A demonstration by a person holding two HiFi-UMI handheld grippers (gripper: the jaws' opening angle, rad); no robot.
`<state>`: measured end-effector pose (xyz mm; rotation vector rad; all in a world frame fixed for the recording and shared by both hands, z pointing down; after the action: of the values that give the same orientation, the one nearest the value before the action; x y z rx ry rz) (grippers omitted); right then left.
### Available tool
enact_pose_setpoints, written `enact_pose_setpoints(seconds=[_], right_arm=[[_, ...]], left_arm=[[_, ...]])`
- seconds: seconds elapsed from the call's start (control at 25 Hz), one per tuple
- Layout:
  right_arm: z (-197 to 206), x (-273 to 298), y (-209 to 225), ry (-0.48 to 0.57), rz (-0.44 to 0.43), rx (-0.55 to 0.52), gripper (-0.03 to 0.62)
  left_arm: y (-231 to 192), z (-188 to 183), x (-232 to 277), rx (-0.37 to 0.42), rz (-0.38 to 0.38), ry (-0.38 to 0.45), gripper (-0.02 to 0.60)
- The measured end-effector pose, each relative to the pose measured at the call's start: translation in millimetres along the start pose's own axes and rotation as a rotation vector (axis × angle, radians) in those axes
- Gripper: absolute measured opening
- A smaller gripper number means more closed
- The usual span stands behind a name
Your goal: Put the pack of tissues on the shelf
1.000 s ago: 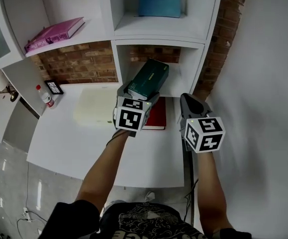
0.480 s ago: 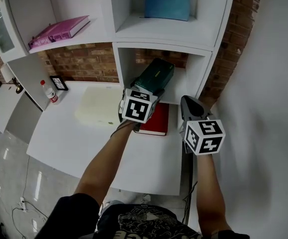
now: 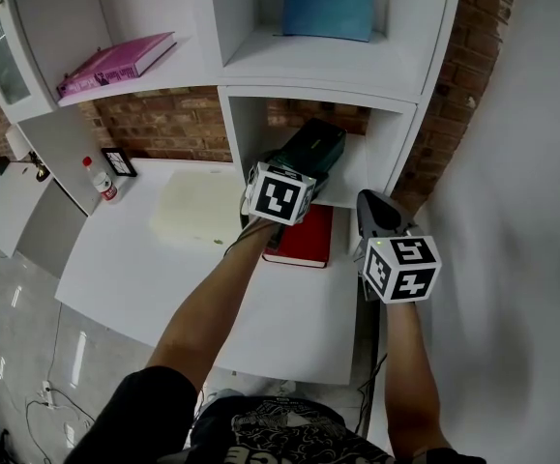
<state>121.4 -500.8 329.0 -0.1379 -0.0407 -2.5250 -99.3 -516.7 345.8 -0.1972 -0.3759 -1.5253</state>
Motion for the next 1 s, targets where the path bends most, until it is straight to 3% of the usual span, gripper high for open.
enact_pose_setpoints(seconds=[0.72,1.0], right_arm=[[-5.1,-6.2,-18.4,-0.001,0.008,-0.007,0.003],[-12.5,-17.0,-42.3,0.003,0.044,-0.012,0.003]], left_arm=[[-5.4,-4.2,-29.4,-0.017,0.01,0.057,0.491],[-10.1,0.6,-65.8,-0.027,0.07,0.09,0.461]])
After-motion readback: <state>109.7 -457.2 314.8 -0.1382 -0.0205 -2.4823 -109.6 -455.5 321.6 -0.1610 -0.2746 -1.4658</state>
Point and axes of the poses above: the fingertips, and each gripper's own axes: x forward along the fingers, y to its right, z out of its underside, the point moved 10 cm from there along -x, backward along the fingers, and after that the axes turned 3 degrees about -z, right-handed, at the moved point
